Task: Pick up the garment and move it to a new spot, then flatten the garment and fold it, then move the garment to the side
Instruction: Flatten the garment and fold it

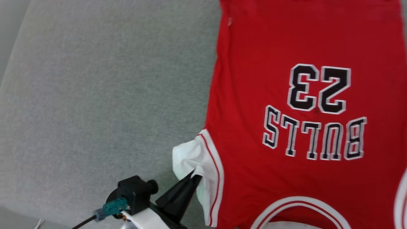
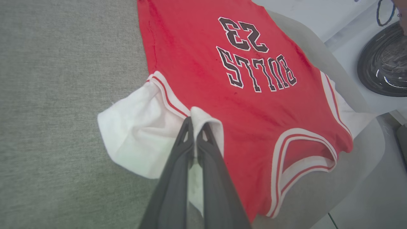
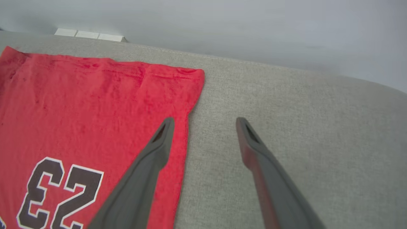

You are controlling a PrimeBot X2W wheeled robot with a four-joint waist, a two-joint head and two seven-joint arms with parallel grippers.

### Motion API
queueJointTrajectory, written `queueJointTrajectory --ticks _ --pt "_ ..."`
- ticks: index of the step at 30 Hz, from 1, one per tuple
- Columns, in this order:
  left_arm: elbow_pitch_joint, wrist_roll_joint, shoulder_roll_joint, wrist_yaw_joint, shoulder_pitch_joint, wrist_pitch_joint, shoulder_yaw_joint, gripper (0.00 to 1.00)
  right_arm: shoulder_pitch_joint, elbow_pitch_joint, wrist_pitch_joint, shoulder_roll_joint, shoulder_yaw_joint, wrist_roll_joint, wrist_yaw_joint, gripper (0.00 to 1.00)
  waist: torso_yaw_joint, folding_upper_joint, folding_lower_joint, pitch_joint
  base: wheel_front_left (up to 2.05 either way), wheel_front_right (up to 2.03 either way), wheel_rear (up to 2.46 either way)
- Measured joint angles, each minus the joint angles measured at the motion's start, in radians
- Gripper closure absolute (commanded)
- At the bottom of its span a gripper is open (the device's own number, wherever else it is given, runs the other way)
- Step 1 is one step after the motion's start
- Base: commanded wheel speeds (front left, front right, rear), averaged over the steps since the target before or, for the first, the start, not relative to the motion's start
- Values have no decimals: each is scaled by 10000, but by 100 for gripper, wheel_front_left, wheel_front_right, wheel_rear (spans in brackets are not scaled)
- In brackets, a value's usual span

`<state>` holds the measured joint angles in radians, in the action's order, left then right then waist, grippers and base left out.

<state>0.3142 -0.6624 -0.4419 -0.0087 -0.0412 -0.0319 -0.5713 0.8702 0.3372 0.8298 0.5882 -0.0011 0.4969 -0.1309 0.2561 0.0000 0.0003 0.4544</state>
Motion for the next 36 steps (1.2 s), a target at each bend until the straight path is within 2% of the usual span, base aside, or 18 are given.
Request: queueJointTrajectory --ticks 5,9,13,22,23,24,25,36 --pt "35 153 305 -180 -343 0 -364 100 1571 1225 1488 372 -180 -629 0 0 918 0 0 744 0 0 0" --pt "21 169 433 -263 -470 31 -481 100 2430 1806 2309 368 -353 -1246 0 0 1537 0 0 1254 0 0 0" --pt "-13 169 541 -305 -572 140 -535 100 2806 2061 2997 466 -65 -1781 0 0 1927 0 0 1694 0 0 0" --pt "-276 261 775 -443 -860 362 -715 100 3034 2077 3764 466 -506 -2328 0 0 2320 0 -2 2085 0 0 0" --pt "-305 259 784 -445 -861 385 -717 100 2973 2008 3779 466 -537 -2336 0 27 2323 0 -2 2096 0 0 0" --pt "-332 259 788 -447 -862 426 -719 100 2915 1927 3789 468 -564 -2337 0 82 2326 0 -2 2101 0 0 0" --pt "-366 259 790 -449 -865 439 -719 100 2849 1850 3799 468 -591 -2336 0 100 2328 0 -3 2100 0 0 0" --pt "-627 222 708 -387 -915 525 -564 100 1680 1712 3394 284 -903 -2213 -4 100 1985 0 -2 1488 0 0 0"
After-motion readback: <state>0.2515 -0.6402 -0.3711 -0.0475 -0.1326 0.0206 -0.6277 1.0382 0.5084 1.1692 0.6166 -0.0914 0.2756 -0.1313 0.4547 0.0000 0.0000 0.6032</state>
